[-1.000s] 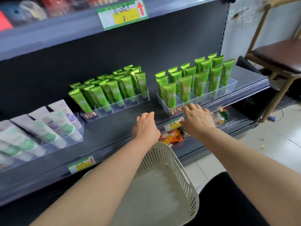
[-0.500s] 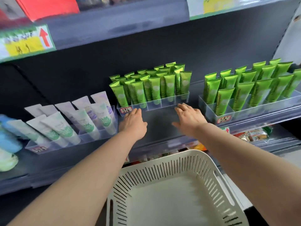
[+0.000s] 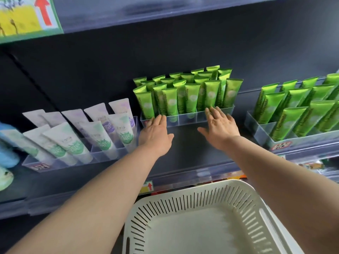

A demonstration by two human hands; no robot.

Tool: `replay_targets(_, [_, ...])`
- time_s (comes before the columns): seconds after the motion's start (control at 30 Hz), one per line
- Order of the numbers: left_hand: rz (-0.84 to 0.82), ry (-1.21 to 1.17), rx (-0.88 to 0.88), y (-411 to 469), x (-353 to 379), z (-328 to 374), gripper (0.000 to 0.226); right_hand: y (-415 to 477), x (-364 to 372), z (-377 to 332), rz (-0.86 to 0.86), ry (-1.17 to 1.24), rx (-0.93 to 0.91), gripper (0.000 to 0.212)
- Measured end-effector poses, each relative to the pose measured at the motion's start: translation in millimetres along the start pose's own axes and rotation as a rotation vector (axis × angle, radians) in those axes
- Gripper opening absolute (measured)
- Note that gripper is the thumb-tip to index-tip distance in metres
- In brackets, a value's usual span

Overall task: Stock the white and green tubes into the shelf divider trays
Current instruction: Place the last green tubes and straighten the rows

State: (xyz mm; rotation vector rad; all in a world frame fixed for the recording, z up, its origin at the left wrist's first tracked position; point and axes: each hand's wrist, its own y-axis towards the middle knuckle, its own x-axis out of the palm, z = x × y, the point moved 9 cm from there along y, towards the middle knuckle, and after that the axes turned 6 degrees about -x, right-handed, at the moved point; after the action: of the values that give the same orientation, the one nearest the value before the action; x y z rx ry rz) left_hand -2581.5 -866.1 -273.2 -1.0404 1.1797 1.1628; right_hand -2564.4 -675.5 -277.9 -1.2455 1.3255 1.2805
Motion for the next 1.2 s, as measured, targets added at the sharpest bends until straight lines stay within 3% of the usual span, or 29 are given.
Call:
replay_targets(0.33, [0.017, 0.191, 0.074, 2, -17, 7, 0.056, 6, -18, -3, 0.005, -0.079, -0.009, 0.058])
replay_targets(0.77, [-0.07, 0.14, 0.049, -37, -16, 13, 0.052, -35, -26, -5, -0.045, -0.043, 0.009, 0.055])
replay_targets(1.2, [-0.055, 0.119, 0.087, -101, -17, 22, 0.054, -96, -36, -6, -0.084, 0.02, 0.033, 0.046])
